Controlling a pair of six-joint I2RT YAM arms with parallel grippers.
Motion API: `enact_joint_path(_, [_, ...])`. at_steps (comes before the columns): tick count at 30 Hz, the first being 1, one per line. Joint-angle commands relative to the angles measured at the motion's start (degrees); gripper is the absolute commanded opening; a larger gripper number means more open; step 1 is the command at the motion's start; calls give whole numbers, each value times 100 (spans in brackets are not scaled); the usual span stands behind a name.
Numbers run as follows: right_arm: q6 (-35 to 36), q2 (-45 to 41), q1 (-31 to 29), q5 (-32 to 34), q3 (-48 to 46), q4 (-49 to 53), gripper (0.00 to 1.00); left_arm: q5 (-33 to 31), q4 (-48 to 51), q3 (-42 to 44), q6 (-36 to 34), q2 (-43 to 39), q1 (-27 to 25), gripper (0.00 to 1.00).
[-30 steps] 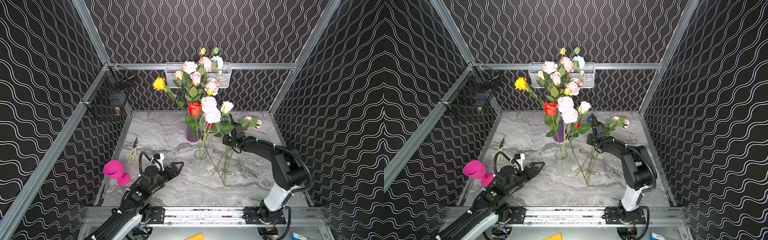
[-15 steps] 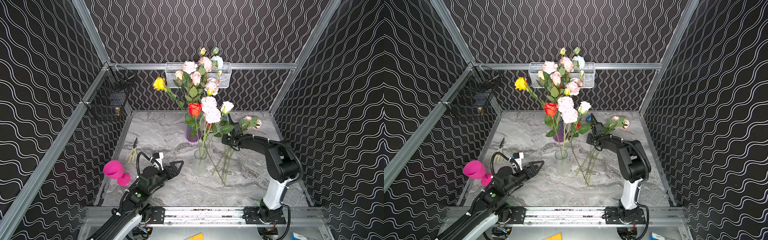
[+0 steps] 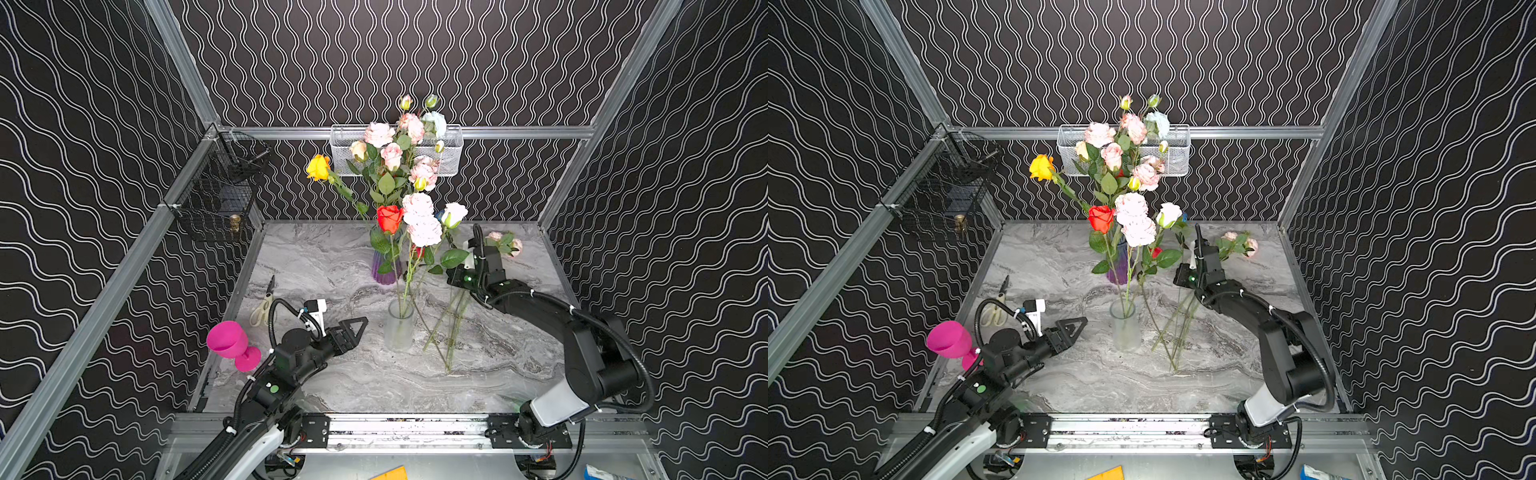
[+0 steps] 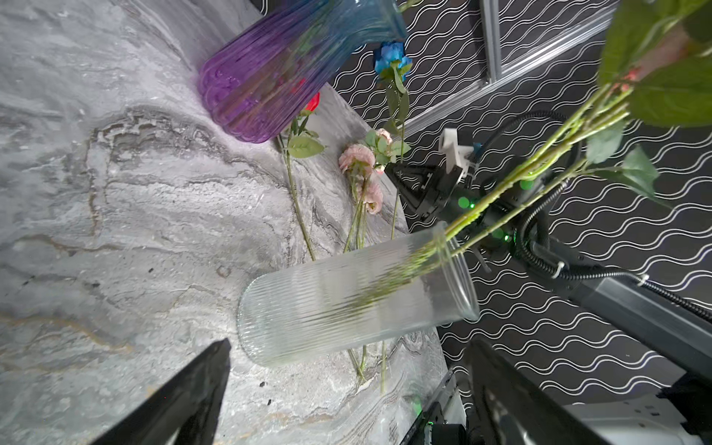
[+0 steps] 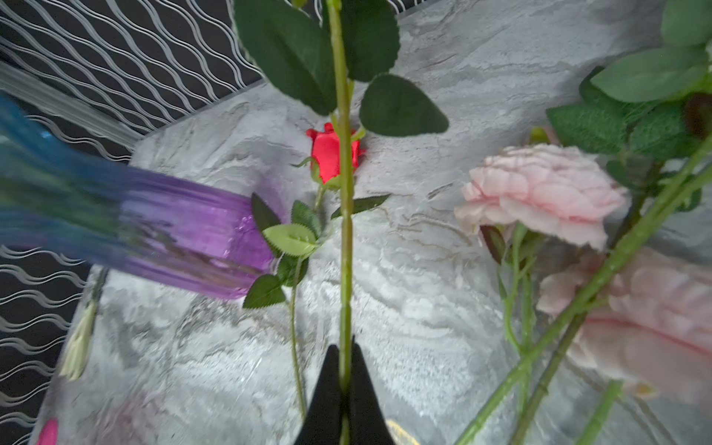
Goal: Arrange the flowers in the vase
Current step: 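Lower the right gripper to the loose roses and close on the blue rose stem, then lift the blue rose high off the table with the right gripper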
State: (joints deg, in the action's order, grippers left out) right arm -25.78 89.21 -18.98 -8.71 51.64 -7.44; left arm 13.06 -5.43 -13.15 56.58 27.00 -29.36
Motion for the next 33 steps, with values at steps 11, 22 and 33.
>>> enact_joint_path(11, [-416,-4128,0,679,-2312,-1758,0,-119,1302,-1064,-720,-375,16,98])
enact_joint_path(22, [-253,-5767,-202,-180,-1960,-2535,0,-358,1996,-1960,-1398,-1239,18,98])
enact_joint_path(33, [1128,-4197,-1637,199,-219,-3002,0,-2952,3665,-2353,-336,-1781,16,98])
